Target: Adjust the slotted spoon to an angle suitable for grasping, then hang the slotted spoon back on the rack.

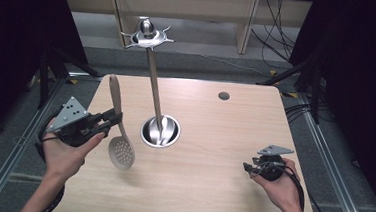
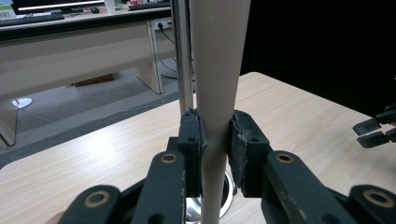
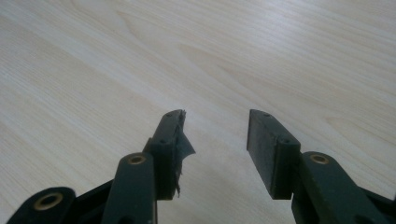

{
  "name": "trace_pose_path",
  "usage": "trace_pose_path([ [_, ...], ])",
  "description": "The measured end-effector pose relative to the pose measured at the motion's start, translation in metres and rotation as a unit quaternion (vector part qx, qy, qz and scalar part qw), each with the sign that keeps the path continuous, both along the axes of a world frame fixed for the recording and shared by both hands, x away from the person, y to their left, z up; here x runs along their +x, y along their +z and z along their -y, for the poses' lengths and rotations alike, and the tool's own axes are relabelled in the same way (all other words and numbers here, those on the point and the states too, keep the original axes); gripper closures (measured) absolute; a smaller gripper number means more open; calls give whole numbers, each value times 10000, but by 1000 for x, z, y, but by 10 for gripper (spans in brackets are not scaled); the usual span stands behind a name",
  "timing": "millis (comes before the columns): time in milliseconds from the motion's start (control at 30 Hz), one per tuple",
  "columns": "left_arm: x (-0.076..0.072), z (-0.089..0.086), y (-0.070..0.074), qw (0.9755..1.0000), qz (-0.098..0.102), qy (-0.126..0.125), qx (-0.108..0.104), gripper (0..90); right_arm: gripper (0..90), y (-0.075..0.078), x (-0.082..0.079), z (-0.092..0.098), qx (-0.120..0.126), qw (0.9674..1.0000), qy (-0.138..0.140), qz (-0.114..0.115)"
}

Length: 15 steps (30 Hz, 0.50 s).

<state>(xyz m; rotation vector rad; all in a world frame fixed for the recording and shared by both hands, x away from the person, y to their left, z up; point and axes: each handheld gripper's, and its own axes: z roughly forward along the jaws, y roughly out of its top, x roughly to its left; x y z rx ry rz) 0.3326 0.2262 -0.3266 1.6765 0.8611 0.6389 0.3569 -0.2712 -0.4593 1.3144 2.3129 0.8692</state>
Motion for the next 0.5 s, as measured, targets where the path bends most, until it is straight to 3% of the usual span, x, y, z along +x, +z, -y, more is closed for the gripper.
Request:
trace_pose_path([
  [267,3,0,6,9999,115,16,28,747,564,0,3,-4,-6,9999,128,29],
  [400,5,1,4,9999,101,18,29,747,564,1,3,-5,102,9999,43,-14],
  [500,5,0,3,9999,84,33,49,747,564,0,4,-4,53,9999,112,36],
])
